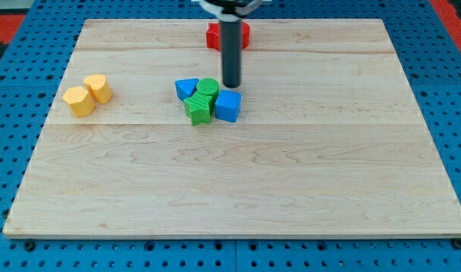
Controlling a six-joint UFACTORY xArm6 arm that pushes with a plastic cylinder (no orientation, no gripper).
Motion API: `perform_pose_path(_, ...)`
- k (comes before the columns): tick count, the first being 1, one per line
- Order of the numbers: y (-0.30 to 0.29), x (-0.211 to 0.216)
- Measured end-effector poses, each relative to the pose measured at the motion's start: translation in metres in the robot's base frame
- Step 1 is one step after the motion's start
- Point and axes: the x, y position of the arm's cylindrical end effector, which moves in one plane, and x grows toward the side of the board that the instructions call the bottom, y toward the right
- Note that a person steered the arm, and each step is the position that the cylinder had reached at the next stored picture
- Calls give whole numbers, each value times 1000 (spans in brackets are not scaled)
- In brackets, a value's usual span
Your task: Push green circle into the green star
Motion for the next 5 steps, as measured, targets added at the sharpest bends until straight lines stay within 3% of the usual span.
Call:
perform_pose_path(3, -60, 5)
perform_pose_path(5, -74, -30)
